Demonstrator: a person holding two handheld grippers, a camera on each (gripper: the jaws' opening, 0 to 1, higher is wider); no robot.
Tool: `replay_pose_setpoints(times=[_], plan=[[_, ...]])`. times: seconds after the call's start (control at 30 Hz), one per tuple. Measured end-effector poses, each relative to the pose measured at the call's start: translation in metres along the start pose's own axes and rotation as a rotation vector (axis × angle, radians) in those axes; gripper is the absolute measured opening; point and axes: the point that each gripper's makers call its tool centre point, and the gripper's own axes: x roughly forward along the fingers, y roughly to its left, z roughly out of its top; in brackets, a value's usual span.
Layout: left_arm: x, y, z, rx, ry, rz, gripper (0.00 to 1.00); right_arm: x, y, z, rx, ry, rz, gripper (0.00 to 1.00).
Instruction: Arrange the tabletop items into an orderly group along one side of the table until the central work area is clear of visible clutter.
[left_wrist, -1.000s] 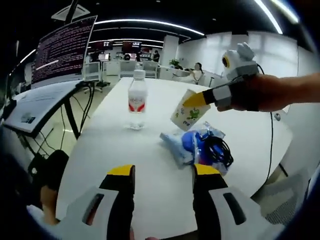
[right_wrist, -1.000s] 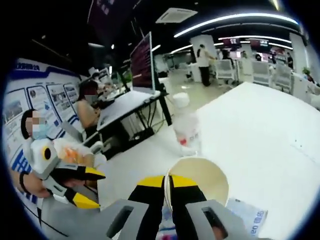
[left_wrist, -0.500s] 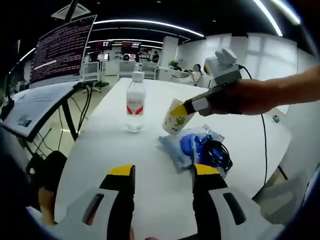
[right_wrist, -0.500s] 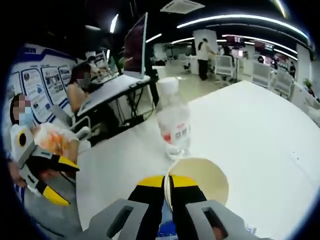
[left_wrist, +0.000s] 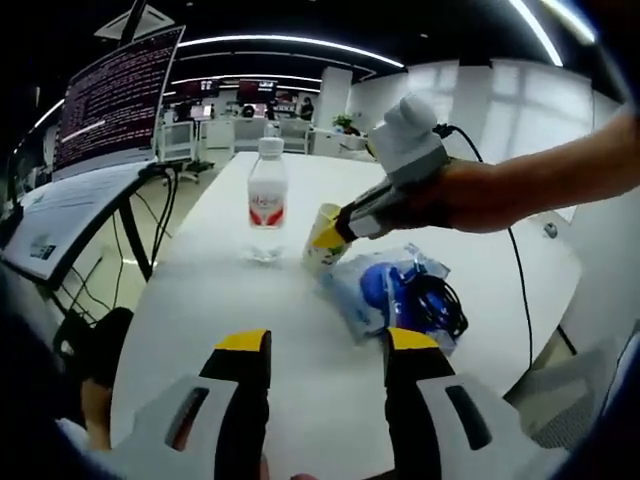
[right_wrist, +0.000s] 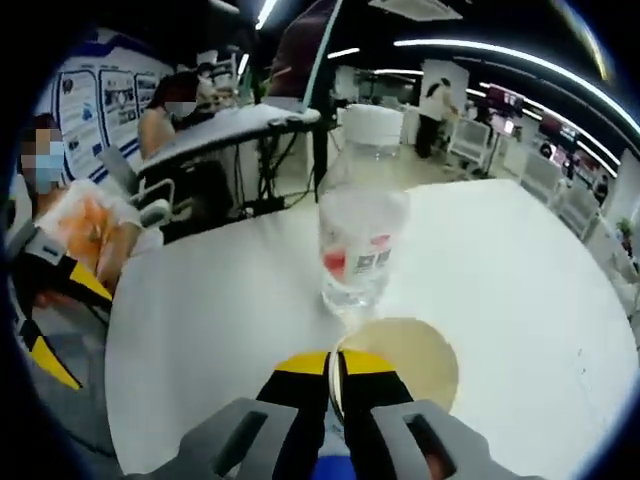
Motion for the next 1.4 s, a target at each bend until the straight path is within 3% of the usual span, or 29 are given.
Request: replay_pose_setpoints(times=[0.53, 0.73, 1.4], plan=[[0.004, -0.004, -0.005, -0.005, 0.018, -0.013, 0.44, 0.019, -0.012, 0.011, -0.114, 0.000, -0.036, 0.01], [0.005, -0.002, -0.004, -0.010, 0.011, -0.012, 0.44, 0.020, -0.011, 0.010, -0.136, 0.018, -0.042, 0.08], [0.000, -0.007, -0.002, -0.023, -0.010, -0.029, 0.44, 0.000, -0.015, 0.013, -0.154, 0.023, -0.081, 0.20]])
